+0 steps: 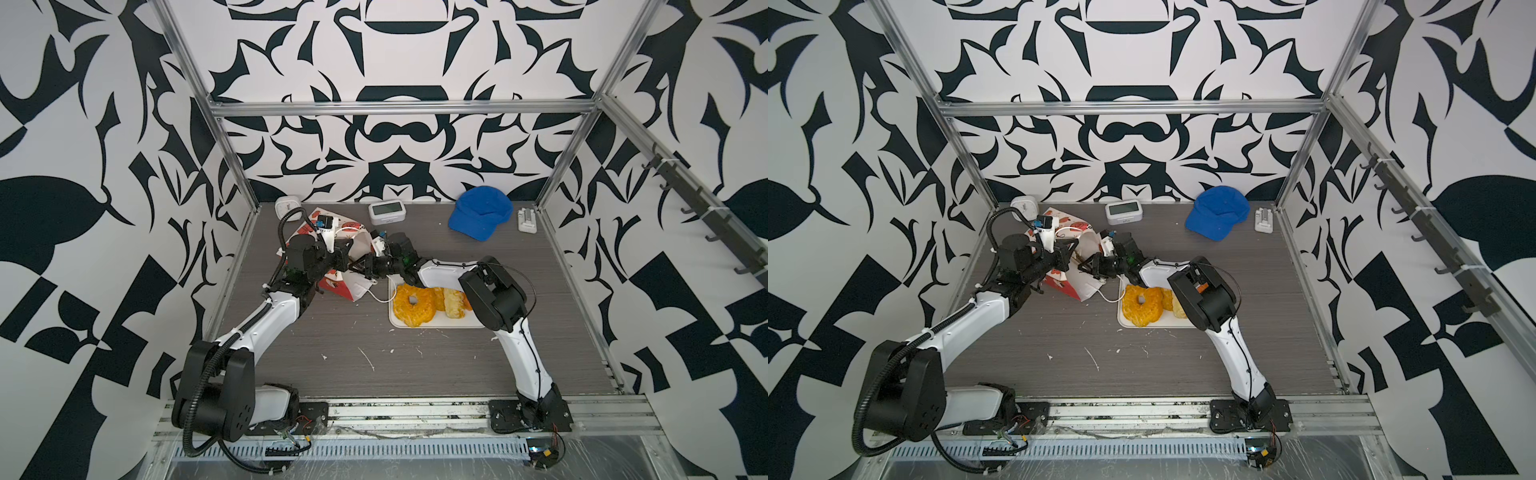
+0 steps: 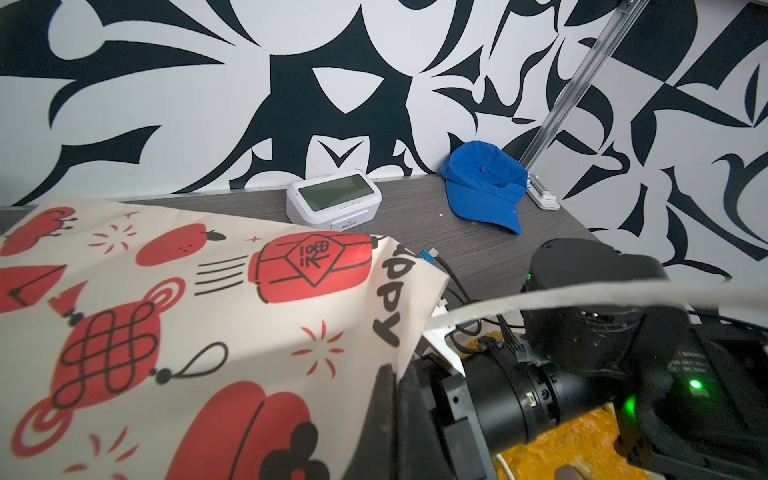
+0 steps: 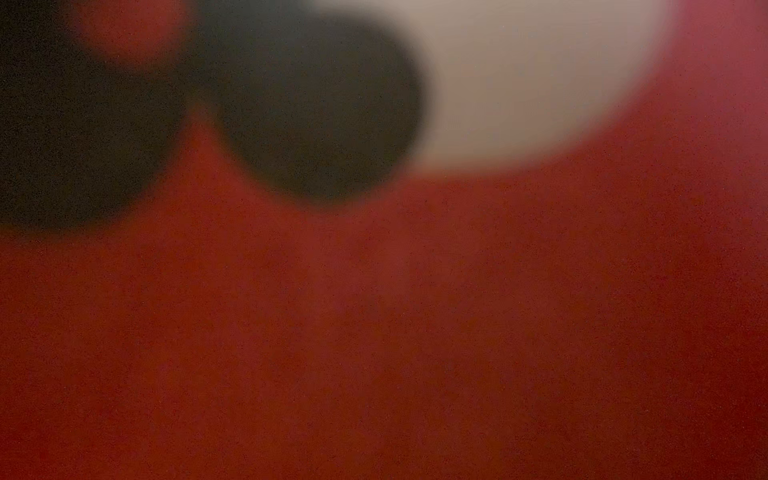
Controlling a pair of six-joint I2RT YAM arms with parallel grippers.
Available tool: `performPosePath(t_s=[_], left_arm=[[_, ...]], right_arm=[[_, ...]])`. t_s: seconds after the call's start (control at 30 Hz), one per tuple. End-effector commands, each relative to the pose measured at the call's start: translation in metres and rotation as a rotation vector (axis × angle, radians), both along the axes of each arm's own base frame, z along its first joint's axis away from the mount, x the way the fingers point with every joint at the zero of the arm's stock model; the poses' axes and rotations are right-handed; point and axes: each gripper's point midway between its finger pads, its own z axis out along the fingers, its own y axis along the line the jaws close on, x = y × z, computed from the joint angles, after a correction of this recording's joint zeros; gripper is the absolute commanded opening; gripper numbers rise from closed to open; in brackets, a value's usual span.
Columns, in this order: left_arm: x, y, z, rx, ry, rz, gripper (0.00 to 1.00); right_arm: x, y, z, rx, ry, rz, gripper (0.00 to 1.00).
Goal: Take the fake bread out of the paper bag
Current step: 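Push the right tongs deeper into the bag toward the remaining yellow bread, then close the right tongs on the long yellow bread inside the bag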
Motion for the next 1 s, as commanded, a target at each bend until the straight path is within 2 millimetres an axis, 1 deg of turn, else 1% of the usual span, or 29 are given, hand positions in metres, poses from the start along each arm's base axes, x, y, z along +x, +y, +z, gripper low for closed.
performPosePath(t_s=[0.0, 0.2, 0.33, 0.47, 0.63, 0.73, 0.87, 0.97], left_arm=[[-0.006, -0.006, 0.013, -0.032, -0.044, -0.035, 0.00], [-0.003, -0.002, 0.007, -0.021, -0.039, -0.004, 0.00], [0.001, 0.004, 0.003, -0.009, -0.039, 0.035, 0.00], [0.007, 0.010, 0.000, 0.000, -0.043, 0.077, 0.00], [0.014, 0.015, -0.003, 0.011, -0.049, 0.116, 0.00], [0.016, 0.018, -0.005, 0.013, -0.051, 0.135, 0.00], [0.019, 0.022, -0.005, 0.017, -0.059, 0.164, 0.00], [0.020, 0.025, -0.003, 0.018, -0.069, 0.178, 0.00]], right_arm=[[0.003, 0.008, 0.038, 0.065, -0.083, 0.003, 0.13], [-0.004, -0.001, 0.046, 0.075, -0.094, 0.000, 0.05], [-0.008, -0.012, 0.056, 0.079, -0.100, -0.010, 0.00], [-0.017, -0.018, 0.068, 0.084, -0.087, 0.012, 0.00], [-0.026, -0.027, 0.076, 0.082, -0.064, 0.030, 0.00], [-0.030, -0.035, 0.078, 0.076, -0.052, 0.032, 0.00], [-0.041, -0.046, 0.080, 0.046, -0.053, 0.043, 0.00], [-0.049, -0.054, 0.076, -0.002, -0.051, 0.051, 0.00]])
